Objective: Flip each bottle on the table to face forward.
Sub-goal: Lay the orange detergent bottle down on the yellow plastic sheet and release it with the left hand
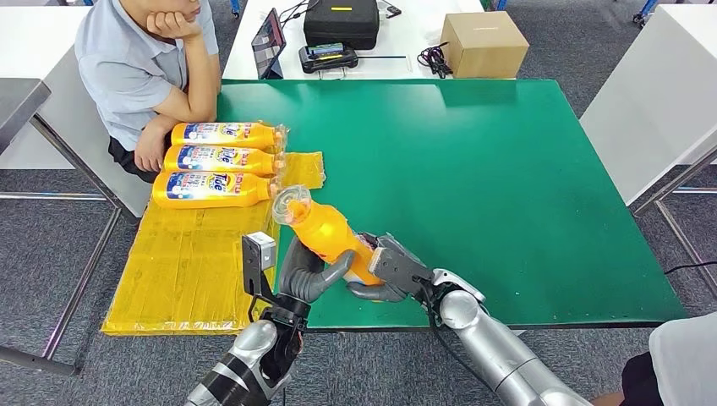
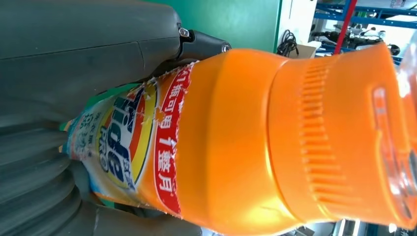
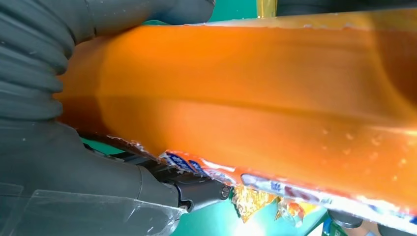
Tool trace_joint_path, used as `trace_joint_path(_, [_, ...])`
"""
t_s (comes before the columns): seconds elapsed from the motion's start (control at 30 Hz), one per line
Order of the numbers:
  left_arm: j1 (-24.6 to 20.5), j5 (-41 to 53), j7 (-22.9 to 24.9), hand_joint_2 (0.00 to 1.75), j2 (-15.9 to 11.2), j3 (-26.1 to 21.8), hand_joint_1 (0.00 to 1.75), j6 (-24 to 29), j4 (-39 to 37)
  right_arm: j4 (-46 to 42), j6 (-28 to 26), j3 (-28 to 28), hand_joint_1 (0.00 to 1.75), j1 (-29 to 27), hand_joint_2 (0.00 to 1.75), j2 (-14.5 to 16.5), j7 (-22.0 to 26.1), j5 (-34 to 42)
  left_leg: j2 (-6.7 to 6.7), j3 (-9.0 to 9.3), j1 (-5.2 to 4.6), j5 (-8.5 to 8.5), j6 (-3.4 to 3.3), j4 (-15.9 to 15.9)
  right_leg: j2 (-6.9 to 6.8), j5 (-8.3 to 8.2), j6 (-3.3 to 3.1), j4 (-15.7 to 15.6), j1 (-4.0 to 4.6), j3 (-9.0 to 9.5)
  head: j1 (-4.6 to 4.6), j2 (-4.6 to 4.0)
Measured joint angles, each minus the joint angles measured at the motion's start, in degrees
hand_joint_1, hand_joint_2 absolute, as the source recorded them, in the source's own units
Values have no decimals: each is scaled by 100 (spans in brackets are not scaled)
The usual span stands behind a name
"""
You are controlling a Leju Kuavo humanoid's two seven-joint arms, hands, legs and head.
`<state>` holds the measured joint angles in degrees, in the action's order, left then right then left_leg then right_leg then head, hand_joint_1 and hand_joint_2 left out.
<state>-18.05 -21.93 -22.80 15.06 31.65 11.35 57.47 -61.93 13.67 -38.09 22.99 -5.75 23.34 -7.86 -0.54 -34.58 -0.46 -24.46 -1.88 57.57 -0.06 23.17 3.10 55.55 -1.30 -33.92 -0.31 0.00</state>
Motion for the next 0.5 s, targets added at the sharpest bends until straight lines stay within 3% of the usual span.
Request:
trace_joint_path(0.07, [-1, 37, -2, 175, 0, -4, 175, 23, 0, 5, -36, -10, 0, -10, 175, 4, 4, -21, -1, 0, 0, 0, 0, 0, 0, 0, 0, 0, 0, 0, -1, 0])
trace_joint_path(0.5, [1, 488, -43, 175, -67, 4, 175, 254, 172, 5, -216, 79, 0, -297, 175, 48, 79, -56, 0, -1, 0, 0, 0, 0, 0, 0, 0, 0, 0, 0, 0, 0])
